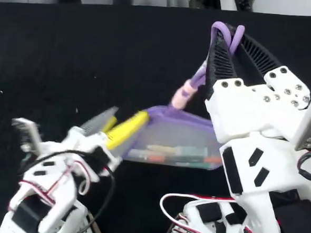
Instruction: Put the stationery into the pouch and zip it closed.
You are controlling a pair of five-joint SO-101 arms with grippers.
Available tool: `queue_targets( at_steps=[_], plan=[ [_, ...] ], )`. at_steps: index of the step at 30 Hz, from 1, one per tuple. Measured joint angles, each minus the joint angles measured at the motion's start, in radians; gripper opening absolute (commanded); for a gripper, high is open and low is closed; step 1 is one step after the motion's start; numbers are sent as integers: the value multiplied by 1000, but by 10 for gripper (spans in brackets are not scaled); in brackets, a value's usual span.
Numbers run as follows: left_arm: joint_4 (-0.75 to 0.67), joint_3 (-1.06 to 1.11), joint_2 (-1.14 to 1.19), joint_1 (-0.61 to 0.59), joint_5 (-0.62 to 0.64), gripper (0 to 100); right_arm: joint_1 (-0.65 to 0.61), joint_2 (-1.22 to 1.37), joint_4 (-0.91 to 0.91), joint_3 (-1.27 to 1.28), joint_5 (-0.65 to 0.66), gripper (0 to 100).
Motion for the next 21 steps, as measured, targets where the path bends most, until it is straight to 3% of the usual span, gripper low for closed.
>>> queue_targets(
  at_steps=[6,9,15,21],
  plan=[
    [71,-49,0,-345,0,286,0,0,0,0,0,11],
    [167,-49,0,-450,-29,286,0,0,0,0,0,11],
    [342,20,0,-479,-233,286,0,0,-8,0,0,11],
    [336,221,9,-479,-261,286,0,0,-8,0,0,11]
  ],
)
